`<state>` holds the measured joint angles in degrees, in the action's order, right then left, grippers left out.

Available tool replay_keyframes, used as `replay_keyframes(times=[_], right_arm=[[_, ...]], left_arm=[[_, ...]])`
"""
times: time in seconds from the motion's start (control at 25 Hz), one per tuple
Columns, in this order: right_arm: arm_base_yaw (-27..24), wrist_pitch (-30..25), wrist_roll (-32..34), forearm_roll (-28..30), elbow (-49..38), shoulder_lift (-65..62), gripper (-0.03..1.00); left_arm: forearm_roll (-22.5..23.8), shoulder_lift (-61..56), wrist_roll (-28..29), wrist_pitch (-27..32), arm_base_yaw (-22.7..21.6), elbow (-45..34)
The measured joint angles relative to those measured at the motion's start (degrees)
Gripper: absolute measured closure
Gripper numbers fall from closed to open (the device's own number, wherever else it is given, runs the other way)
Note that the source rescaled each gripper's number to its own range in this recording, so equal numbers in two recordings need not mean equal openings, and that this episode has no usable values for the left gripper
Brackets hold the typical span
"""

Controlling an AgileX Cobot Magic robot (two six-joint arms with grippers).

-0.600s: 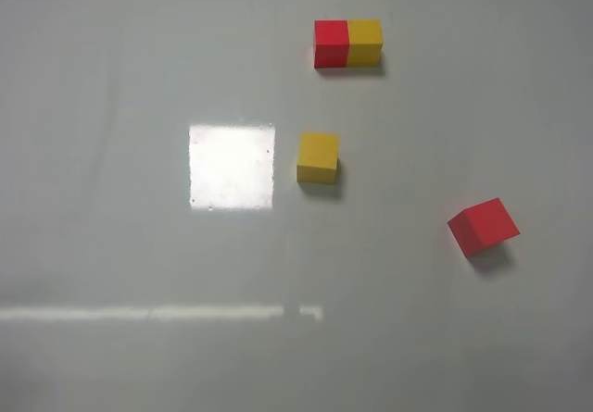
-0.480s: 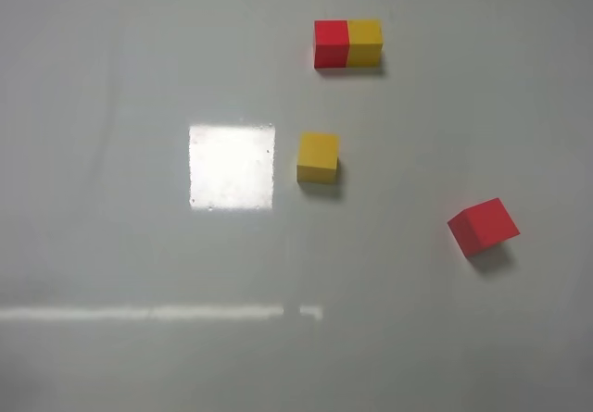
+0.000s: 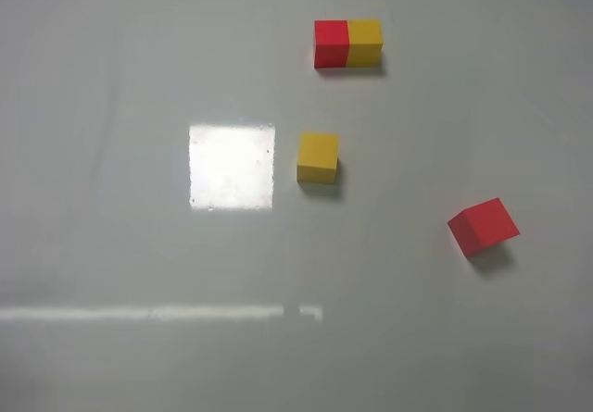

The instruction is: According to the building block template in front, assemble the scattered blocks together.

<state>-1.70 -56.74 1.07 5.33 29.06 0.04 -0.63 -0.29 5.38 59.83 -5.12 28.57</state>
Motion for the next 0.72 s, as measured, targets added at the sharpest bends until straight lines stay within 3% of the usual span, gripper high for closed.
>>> replay_keyframes(times=[0.24, 0.44, 0.6, 0.72], right_arm=[[0.0, 0.1, -3.8, -0.9, 3.5, 10.1, 0.28], [3.4, 0.2, -17.0, -4.5, 12.2, 20.5, 0.26], [9.9, -1.4, -28.2, -4.9, 19.4, 29.3, 0.06], [15.1, -1.9, -37.0, -3.4, 23.2, 35.1, -0.01]], left_arm=[[0.0, 0.0, 0.1, 0.0, 0.0, 0.0], [0.0, 0.0, 0.1, 0.1, 0.0, 0.0], [0.0, 0.0, 0.1, 0.1, 0.0, 0.0], [0.0, 0.0, 0.1, 0.1, 0.0, 0.0]])
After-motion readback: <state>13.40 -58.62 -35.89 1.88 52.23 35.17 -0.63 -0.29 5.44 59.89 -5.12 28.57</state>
